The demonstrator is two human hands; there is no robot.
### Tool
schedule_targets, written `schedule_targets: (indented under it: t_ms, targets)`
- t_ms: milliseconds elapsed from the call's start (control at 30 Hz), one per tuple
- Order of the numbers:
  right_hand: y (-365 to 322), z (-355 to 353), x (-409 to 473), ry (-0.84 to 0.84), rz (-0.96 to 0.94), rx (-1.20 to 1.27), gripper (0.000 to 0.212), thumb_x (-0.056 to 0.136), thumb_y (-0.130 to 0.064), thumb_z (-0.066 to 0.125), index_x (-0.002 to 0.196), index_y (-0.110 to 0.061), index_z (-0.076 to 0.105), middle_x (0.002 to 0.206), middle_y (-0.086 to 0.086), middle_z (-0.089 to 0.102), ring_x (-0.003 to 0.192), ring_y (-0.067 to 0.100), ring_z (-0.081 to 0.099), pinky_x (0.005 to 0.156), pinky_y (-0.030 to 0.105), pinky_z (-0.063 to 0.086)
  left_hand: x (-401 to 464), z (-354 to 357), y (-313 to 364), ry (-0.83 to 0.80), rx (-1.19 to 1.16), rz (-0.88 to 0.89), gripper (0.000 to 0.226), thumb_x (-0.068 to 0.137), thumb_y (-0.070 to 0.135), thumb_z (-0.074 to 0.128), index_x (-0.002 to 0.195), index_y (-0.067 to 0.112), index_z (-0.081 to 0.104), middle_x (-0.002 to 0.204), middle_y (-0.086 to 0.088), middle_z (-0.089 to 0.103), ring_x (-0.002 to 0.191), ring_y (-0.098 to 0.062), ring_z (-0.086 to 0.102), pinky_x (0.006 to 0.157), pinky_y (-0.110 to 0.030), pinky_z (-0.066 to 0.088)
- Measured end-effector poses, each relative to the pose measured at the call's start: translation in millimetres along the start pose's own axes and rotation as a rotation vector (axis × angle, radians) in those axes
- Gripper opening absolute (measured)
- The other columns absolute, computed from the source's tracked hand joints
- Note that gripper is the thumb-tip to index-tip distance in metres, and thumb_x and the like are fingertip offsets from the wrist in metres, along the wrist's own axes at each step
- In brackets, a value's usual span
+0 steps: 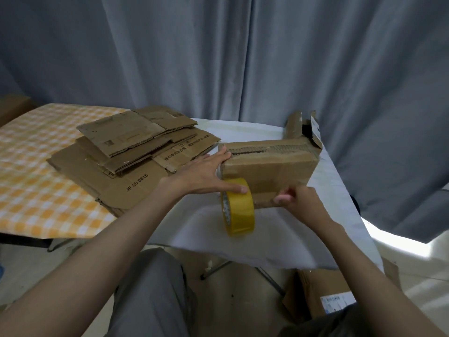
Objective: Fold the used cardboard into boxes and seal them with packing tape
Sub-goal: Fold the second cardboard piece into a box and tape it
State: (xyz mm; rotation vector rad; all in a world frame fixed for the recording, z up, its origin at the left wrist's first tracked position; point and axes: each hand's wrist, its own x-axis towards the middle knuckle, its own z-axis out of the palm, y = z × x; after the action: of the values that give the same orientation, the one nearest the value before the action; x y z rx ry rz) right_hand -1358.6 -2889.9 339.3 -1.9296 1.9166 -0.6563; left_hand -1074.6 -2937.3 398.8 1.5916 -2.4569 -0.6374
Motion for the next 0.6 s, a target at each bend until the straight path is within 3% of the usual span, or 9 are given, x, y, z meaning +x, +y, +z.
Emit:
schedule_targets:
  t_ms: [133,200,267,333,400,500,600]
  targets:
    - [4.6,9.9,-12.2,0.106,0.078,-0.136,0.008,0.085,-0.018,0.069,0.079,-0.018,0.074,0.089,0.002,0.071,0.089,0.029,0.062,0.076,0.032,0.049,1.2,4.6,-1.3,0.003,0.004,0.01,0.134,0.044,0.106,0.045,0.157,0.041,0.012,0.164,0.024,-0.003,0.153,-0.016,0.012,0.12,-0.053,0.023]
    - [-14.1,11.3,-13.6,0.191,0.012,-0.01,0.007,0.087,-0.018,0.07,0.09,-0.014,0.075,0.094,0.005,0.07,0.091,0.03,0.062,0.08,0.025,0.049,2.3,6.0,-2.1,0.006,0.011,0.01,0.133,0.045,0.106,0.046,0.157,0.041,0.011,0.164,0.023,-0.003,0.153,-0.015,0.012,0.12,-0.052,0.023]
    - [-46.7,11.5,-18.4,0.061,0.059,0.454,0.017,0.094,-0.029,0.067,0.096,-0.013,0.072,0.086,0.003,0.072,0.084,0.022,0.067,0.07,0.014,0.05,3.6,6.6,-3.0,0.015,0.007,0.002,0.133,0.045,0.106,0.046,0.157,0.041,0.011,0.164,0.024,-0.003,0.153,-0.015,0.012,0.12,-0.051,0.022]
    - [-76.5,12.8,-21.9,-0.168,0.156,0.808,0.038,0.096,-0.045,0.061,0.109,-0.01,0.065,0.087,0.005,0.07,0.083,0.02,0.069,0.068,0.022,0.056,4.4,7.8,-2.3,0.019,0.006,-0.003,0.135,0.044,0.106,0.046,0.157,0.041,0.01,0.163,0.025,-0.004,0.153,-0.014,0.011,0.12,-0.051,0.022]
    - [-93.9,13.2,-21.5,-0.273,0.245,0.896,0.043,0.095,-0.046,0.062,0.119,-0.01,0.059,0.101,0.009,0.067,0.09,0.021,0.067,0.076,0.033,0.058,3.9,11.0,-1.0,0.017,0.025,0.011,0.136,0.045,0.107,0.045,0.157,0.04,0.009,0.164,0.024,-0.005,0.153,-0.015,0.01,0.12,-0.052,0.022]
    - [-101.4,11.8,-21.8,-0.324,0.307,1.004,0.044,0.094,-0.031,0.067,0.13,-0.008,0.054,0.11,0.012,0.062,0.096,0.026,0.061,0.084,0.04,0.051,2.8,11.1,-3.7,0.009,0.009,0.032,0.128,0.051,0.106,0.041,0.157,0.04,0.011,0.164,0.024,-0.003,0.153,-0.013,0.008,0.122,-0.05,0.018]
    - [-92.9,11.2,-26.7,-0.347,0.308,1.05,0.048,0.093,-0.029,0.068,0.136,-0.017,0.049,0.121,0.008,0.062,0.106,0.025,0.065,0.089,0.041,0.055,6.0,1.7,-11.6,0.07,-0.09,0.07,0.092,0.076,0.092,0.038,0.152,0.04,0.033,0.163,0.021,0.017,0.151,-0.011,0.016,0.122,-0.047,0.016]
